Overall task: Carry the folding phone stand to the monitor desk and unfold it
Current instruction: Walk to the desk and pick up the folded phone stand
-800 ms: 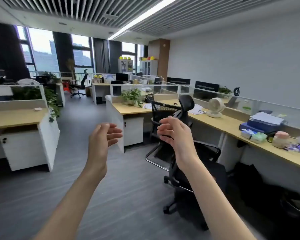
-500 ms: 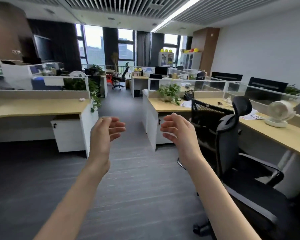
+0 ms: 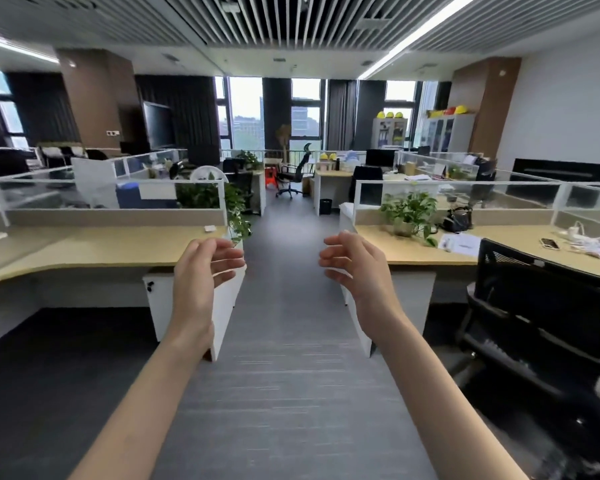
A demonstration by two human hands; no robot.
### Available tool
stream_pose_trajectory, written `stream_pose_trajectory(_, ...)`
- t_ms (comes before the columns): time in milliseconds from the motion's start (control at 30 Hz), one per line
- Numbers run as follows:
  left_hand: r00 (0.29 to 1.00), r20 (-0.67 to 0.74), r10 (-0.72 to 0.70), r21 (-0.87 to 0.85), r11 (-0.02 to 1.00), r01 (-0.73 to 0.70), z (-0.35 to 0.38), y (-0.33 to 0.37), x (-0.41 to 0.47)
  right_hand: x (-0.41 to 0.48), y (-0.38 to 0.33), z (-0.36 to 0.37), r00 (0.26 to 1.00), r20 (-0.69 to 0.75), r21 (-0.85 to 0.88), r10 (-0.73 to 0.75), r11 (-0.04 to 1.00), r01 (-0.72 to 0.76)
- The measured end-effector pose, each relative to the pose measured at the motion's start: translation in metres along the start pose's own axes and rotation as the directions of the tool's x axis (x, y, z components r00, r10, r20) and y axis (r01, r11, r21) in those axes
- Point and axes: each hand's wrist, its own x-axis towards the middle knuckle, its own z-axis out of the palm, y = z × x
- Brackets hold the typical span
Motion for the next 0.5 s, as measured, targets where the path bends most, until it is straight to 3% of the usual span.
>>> stream_pose_trajectory(500,0.990,-0.141,0.017,0.059,0.998,-0.009,0.084,-0.164,0.313,0.376,0.132,0.027,0.990,0.139,0.030,0.028,0.999,-0.033)
